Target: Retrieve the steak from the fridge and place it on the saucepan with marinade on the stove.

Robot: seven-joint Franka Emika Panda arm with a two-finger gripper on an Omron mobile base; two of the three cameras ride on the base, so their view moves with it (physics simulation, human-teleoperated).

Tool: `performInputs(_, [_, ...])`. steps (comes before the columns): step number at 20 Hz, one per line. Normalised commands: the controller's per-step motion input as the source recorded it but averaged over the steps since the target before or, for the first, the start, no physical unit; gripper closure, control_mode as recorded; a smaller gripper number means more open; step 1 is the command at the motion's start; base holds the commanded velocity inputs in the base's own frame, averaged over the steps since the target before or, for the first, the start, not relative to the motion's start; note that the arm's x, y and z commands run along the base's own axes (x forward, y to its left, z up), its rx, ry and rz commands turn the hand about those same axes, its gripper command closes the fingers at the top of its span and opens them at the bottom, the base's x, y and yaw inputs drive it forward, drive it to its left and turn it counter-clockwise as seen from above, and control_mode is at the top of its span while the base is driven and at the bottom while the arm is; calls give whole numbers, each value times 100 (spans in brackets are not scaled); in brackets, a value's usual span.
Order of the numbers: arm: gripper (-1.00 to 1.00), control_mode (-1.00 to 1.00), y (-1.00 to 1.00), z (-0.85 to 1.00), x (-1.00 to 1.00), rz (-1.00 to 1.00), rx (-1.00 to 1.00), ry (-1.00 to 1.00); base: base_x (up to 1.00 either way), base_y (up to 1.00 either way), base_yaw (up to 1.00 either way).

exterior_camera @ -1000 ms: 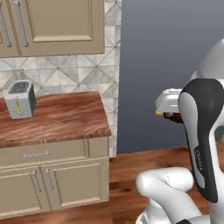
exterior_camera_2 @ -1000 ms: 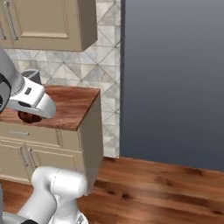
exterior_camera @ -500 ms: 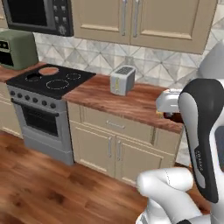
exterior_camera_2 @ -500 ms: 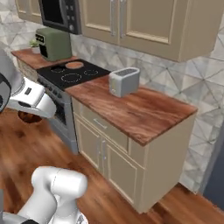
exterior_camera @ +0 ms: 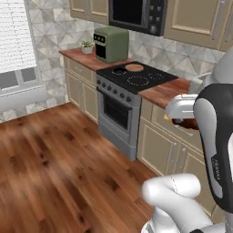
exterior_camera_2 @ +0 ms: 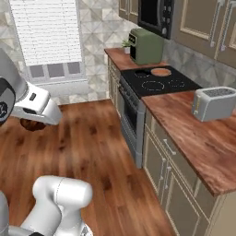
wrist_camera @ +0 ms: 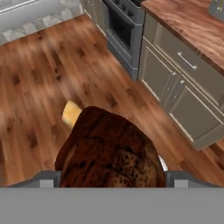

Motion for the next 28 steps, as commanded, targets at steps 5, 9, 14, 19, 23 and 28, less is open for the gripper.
performInputs(5, [100, 100, 0, 0, 0, 0, 0, 0, 82, 83, -17])
performInputs(9, [100, 100, 0, 0, 0, 0, 0, 0, 100, 95, -33])
performInputs(14, [100, 100, 0, 0, 0, 0, 0, 0, 100, 95, -40])
performInputs(19, [100, 100, 0, 0, 0, 0, 0, 0, 88, 97, -54])
performInputs(23, [100, 100, 0, 0, 0, 0, 0, 0, 74, 95, -60])
performInputs(28, [100, 100, 0, 0, 0, 0, 0, 0, 69, 89, -64])
